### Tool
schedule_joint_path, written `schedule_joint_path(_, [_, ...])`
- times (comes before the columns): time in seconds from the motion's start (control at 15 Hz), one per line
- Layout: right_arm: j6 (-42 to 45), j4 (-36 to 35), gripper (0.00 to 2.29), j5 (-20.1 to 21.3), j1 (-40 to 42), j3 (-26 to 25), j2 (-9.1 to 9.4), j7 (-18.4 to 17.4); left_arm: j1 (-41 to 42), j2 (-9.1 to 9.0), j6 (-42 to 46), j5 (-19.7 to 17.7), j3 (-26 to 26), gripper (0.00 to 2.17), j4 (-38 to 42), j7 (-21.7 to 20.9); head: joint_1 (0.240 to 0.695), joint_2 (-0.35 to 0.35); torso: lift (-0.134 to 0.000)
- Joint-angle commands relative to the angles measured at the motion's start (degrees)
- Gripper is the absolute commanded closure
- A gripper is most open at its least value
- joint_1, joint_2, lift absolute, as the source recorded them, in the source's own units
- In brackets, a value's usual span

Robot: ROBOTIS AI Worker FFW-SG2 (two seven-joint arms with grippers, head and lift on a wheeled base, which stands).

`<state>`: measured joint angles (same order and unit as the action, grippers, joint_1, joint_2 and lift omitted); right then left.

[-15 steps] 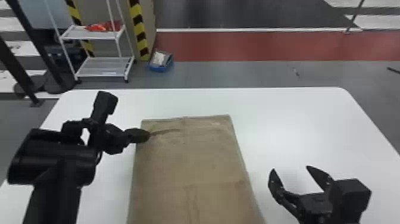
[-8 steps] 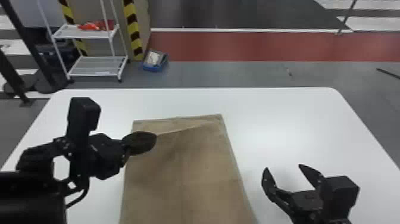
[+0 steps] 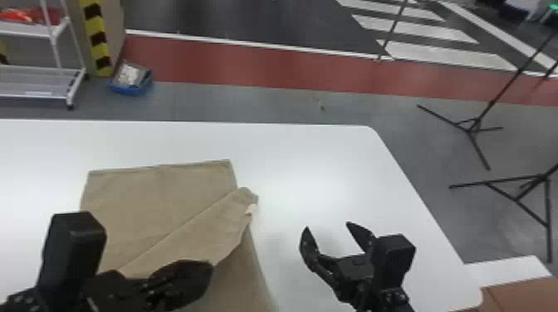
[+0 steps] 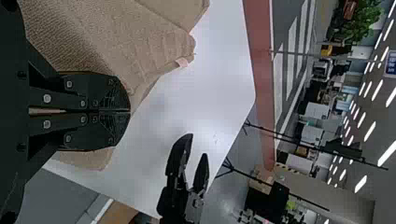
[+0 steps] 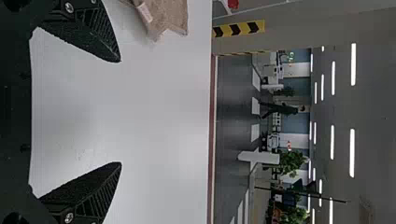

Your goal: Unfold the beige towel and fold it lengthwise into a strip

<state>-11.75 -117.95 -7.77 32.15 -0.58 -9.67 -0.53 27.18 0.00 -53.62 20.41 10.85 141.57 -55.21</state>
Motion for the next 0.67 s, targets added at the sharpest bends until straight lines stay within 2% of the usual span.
schedule_joint_path(0.0, [-0.35, -1.23, 0.09, -0.14, 0.55, -0.47, 0.0, 0.0, 0.24, -0.15, 0.04, -0.2, 1.54, 0.0, -1.39, 1.77, 0.695, -0.309, -0.126])
schedule_joint_path(0.13, [-0.87, -2.37, 0.09, 0.13, 0.81, -0.47, 0.0, 0.09, 0.24, -0.15, 0.04, -1.25, 0.92, 0.0, -1.47, 4.32, 0.695, -0.337, -0.126])
schedule_joint_path(0.27, [-2.98, -4.75, 0.09, 0.74, 0.81, -0.47, 0.0, 2.29, 0.06, -0.15, 0.04, -2.13, -1.36, 0.03, -2.35, 11.96, 0.695, -0.331, -0.126])
schedule_joint_path(0.33, [-5.27, -6.15, 0.09, 1.71, 0.9, -0.47, 0.0, 4.22, -0.38, -0.15, 0.57, -4.33, -4.26, 0.03, -3.32, 14.6, 0.695, -0.293, -0.126])
schedule_joint_path(0.47, [-9.13, -10.28, 0.09, 6.63, 0.81, 0.32, -0.09, 9.93, -3.54, -0.15, 0.57, -12.15, -13.23, 0.03, -6.13, 18.64, 0.695, -0.215, -0.126])
schedule_joint_path(0.6, [-14.41, -13.27, 0.08, 12.87, 0.81, 2.87, -1.4, 15.47, -4.77, -0.15, 0.39, -16.55, -20.17, 0.03, -6.84, 22.77, 0.695, -0.133, -0.126])
